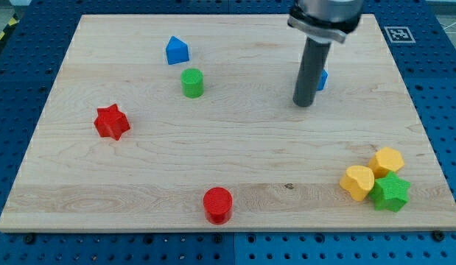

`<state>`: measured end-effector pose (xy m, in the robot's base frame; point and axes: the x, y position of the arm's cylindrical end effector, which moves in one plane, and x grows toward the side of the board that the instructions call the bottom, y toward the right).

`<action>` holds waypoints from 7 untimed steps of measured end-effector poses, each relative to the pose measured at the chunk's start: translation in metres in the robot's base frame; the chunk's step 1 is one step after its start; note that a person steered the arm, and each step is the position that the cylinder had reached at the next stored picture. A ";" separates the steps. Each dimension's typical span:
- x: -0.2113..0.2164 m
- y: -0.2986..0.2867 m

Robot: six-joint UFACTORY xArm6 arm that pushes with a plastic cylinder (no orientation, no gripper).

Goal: Move blue cube slightly down

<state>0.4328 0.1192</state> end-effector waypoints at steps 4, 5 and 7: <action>-0.113 0.037; -0.113 0.037; -0.076 0.030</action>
